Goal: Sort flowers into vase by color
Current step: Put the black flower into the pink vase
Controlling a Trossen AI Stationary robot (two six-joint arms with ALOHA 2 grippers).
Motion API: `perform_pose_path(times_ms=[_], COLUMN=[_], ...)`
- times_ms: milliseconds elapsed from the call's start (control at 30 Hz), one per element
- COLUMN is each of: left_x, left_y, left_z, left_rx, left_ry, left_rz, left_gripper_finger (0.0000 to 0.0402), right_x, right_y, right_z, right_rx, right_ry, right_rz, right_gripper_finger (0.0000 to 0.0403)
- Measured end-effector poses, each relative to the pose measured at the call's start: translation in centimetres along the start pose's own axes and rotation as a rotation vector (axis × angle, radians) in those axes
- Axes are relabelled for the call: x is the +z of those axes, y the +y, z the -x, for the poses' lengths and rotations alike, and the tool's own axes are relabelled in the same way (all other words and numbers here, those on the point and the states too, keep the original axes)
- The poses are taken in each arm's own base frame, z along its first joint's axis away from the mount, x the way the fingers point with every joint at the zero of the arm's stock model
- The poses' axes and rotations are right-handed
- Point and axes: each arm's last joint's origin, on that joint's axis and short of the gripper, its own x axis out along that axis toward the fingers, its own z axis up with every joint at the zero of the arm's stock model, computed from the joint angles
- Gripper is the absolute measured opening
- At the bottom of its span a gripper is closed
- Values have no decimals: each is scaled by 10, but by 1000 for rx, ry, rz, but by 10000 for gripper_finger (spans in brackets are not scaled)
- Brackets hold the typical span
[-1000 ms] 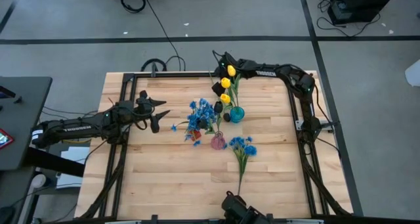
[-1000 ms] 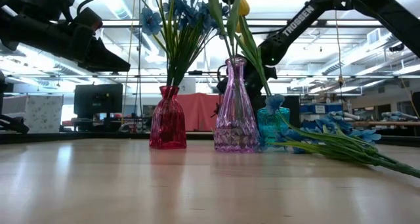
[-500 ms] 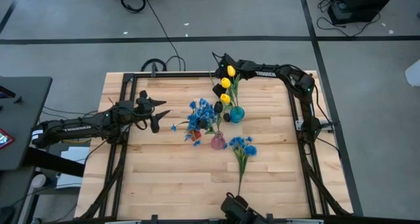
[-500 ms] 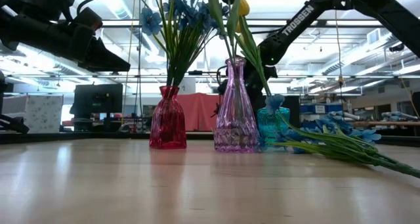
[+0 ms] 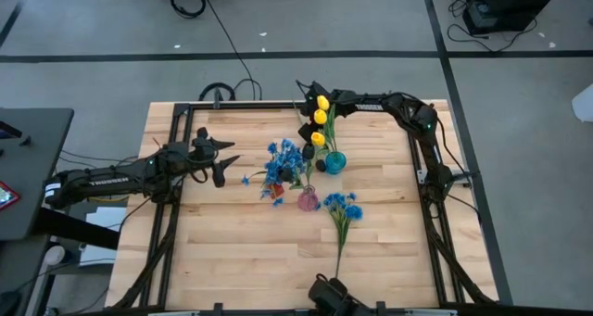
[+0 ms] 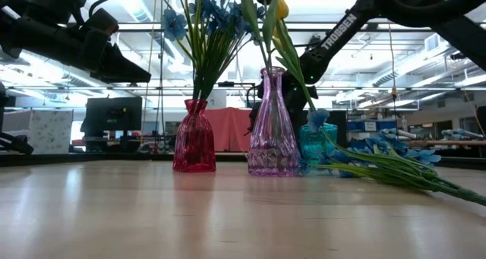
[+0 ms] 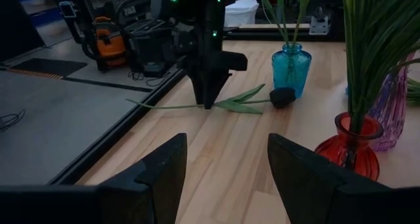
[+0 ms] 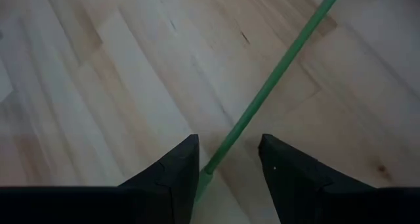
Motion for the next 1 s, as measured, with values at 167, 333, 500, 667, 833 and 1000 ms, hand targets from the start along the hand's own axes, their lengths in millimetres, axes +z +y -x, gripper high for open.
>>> perform_pose_path(times_ms=[167,333,500,667,833,1000], left_x=[0,0,0,0,0,1], left_y=[0,0,0,0,0,-1], left_z=[0,0,0,0,0,0], left_rx=[3,2,2,2,2,-22], left_ry=[-3,-2,-2,1,1,-10], left_rz=[0,0,0,-1,-1,1], left_gripper_finger=[218,218,218,218,218,218], right_x=[-1,-1,-3,-4,-4,-4], right_y=[2,6,6,5,5,3], right_z=[-1,-2,-2,-2,-2,0], right_rx=[-24,-52,-77,-83,-78,-56], right_ry=[4,7,20,28,33,36], right_rz=[16,23,19,14,12,5], right_gripper_finger=[166,140,95,39,8,9])
